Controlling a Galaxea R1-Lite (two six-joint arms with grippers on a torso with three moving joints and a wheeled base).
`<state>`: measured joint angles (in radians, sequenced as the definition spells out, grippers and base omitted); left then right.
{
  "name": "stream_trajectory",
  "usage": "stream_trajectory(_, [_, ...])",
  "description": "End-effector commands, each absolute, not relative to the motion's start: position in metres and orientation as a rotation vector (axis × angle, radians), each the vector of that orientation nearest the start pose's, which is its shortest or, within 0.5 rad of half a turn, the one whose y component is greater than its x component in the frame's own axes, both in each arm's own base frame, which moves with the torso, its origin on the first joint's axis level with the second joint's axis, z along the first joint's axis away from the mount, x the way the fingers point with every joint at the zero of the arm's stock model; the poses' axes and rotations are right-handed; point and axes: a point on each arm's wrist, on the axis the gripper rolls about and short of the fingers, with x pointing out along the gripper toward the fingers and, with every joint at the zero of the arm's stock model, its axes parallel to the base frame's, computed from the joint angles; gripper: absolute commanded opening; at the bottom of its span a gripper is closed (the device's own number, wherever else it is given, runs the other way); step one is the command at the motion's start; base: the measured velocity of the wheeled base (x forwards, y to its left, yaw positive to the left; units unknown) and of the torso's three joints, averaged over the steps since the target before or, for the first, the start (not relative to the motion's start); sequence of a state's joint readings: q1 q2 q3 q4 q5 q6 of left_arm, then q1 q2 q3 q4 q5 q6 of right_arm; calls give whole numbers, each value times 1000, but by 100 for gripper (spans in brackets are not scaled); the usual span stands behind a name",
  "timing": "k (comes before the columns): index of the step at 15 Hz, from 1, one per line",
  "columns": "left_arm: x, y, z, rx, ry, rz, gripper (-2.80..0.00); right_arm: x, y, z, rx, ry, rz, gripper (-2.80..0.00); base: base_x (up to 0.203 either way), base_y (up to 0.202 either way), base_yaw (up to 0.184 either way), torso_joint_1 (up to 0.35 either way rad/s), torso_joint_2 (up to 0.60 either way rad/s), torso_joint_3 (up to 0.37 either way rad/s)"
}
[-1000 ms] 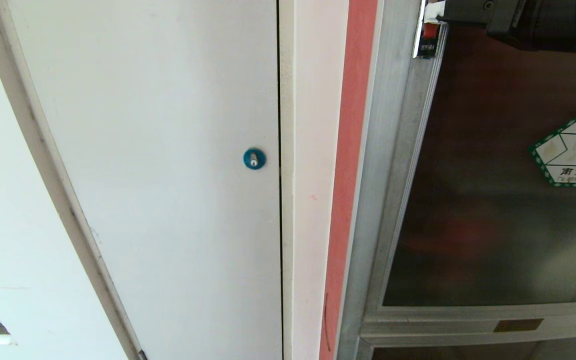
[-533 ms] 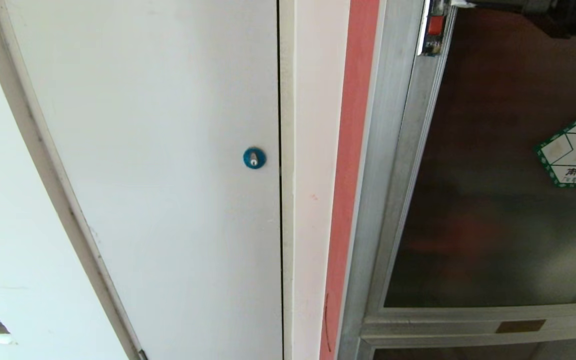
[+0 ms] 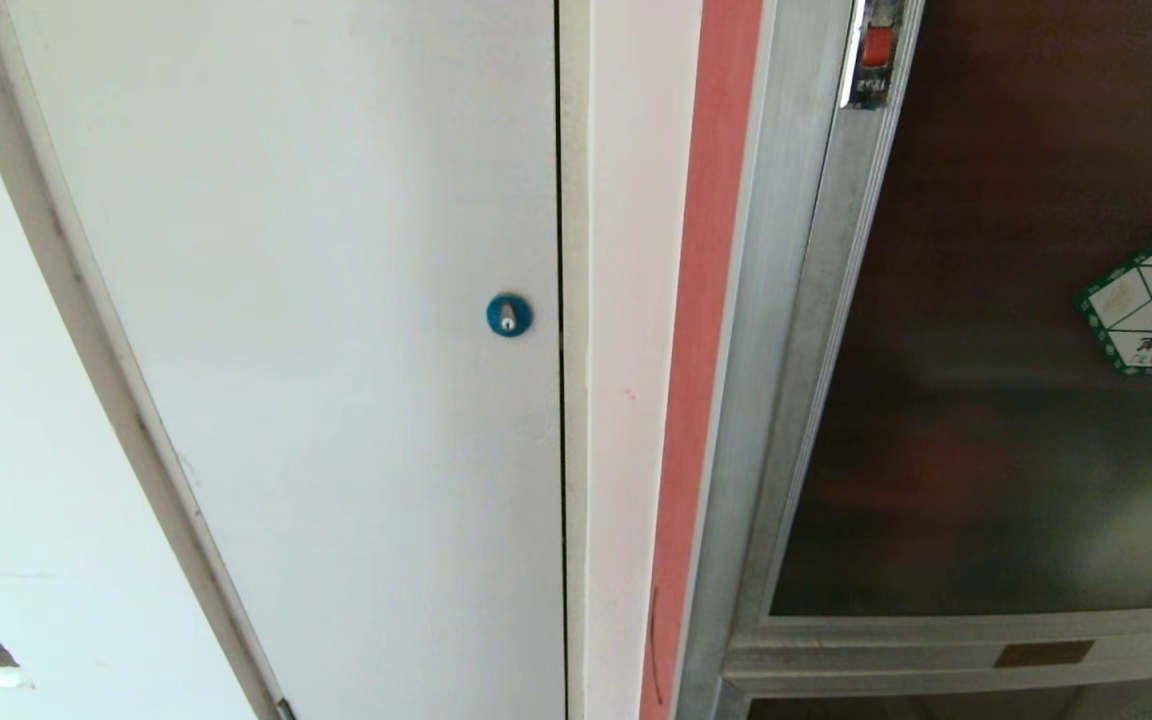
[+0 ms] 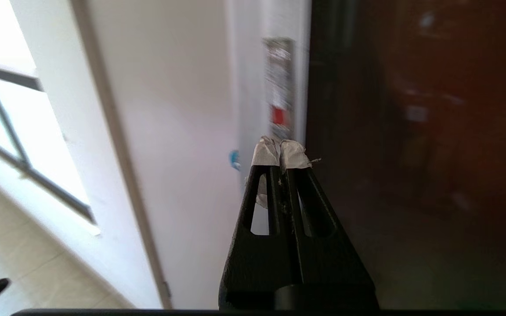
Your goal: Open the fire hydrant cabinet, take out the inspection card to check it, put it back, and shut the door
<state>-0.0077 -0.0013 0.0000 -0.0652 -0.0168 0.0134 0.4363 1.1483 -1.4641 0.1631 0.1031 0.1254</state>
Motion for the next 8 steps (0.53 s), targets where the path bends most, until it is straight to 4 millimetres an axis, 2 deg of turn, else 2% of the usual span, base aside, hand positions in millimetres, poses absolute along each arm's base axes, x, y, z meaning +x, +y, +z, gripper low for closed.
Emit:
stream_trajectory(1, [-21, 0, 75, 14, -42, -24, -280, 58, 22, 399, 147, -183, 435, -280, 0, 0, 0, 0, 0, 0])
stream_trajectory(4, [-21, 0, 75, 14, -42, -24, -280, 8, 3, 368, 135, -238, 224, -280, 0, 0, 0, 0, 0, 0])
stream_trajectory(8, [-21, 0, 75, 14, -42, -24, -280, -58, -4, 318, 125, -313, 48, -280, 0, 0, 0, 0, 0, 0])
